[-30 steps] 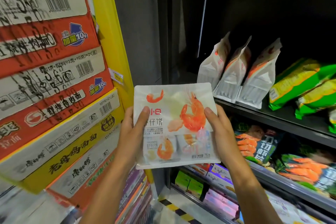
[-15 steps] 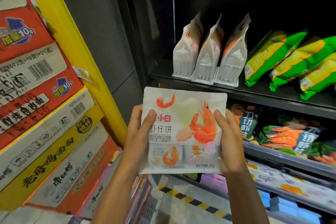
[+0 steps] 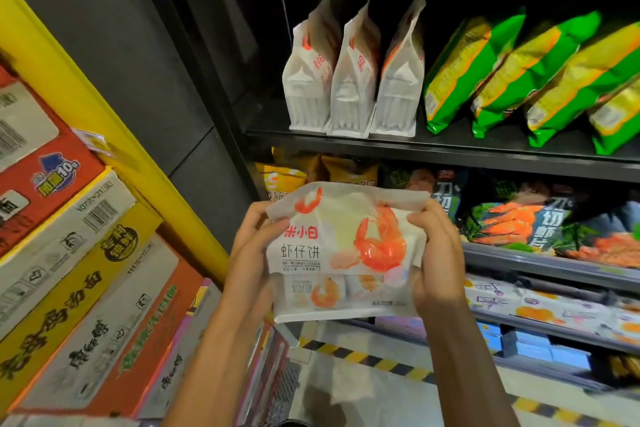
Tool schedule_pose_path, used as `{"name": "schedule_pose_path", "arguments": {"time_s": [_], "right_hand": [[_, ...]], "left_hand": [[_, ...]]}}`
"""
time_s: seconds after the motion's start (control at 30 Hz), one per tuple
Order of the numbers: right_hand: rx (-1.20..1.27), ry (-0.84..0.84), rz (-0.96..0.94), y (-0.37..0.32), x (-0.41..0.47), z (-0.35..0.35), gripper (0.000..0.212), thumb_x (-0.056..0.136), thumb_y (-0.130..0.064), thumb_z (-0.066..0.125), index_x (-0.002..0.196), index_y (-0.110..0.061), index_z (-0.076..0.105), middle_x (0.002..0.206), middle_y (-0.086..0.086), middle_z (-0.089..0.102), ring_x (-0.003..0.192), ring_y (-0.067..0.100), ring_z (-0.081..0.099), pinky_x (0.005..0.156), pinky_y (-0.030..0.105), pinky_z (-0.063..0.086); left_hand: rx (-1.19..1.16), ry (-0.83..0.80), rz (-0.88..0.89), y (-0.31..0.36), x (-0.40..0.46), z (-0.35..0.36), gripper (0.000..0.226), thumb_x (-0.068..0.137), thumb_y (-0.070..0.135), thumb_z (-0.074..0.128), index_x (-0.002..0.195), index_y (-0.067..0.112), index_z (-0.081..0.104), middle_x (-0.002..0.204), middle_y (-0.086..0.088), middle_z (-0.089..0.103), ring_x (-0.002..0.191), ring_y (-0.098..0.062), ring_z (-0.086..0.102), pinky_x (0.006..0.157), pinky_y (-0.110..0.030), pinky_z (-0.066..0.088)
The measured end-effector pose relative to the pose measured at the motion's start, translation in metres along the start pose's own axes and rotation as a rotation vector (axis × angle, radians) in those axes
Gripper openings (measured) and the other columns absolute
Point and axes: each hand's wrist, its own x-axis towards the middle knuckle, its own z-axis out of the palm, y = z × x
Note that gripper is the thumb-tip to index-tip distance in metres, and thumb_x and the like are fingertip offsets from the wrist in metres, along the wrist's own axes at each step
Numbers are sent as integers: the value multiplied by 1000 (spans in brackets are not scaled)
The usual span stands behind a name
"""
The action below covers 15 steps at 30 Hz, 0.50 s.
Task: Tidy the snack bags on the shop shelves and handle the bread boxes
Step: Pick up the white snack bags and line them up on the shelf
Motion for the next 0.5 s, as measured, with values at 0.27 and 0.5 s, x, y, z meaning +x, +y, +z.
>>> {"name": "schedule_pose_path", "arguments": {"time_s": [0.27, 0.5], "right_hand": [[135, -67, -133, 4, 3, 6, 40, 86, 8, 47, 63, -18, 66, 81, 0, 65, 78, 15, 60, 73, 25, 47], [204, -92, -158, 15, 5, 9, 22, 76, 0, 50, 64, -14, 63, 77, 2, 60, 75, 17, 56, 72, 25, 46]], "left_hand": [[-156, -56, 68, -7, -5, -1, 37, 83, -3, 48, 60, 24, 57, 71, 3, 53, 63, -9, 58, 55, -22, 47], [-475, -149, 60, -18, 4, -14, 23, 66, 1, 68, 62, 18, 53, 73, 1, 47, 79, -15, 56, 80, -29, 53]]}}
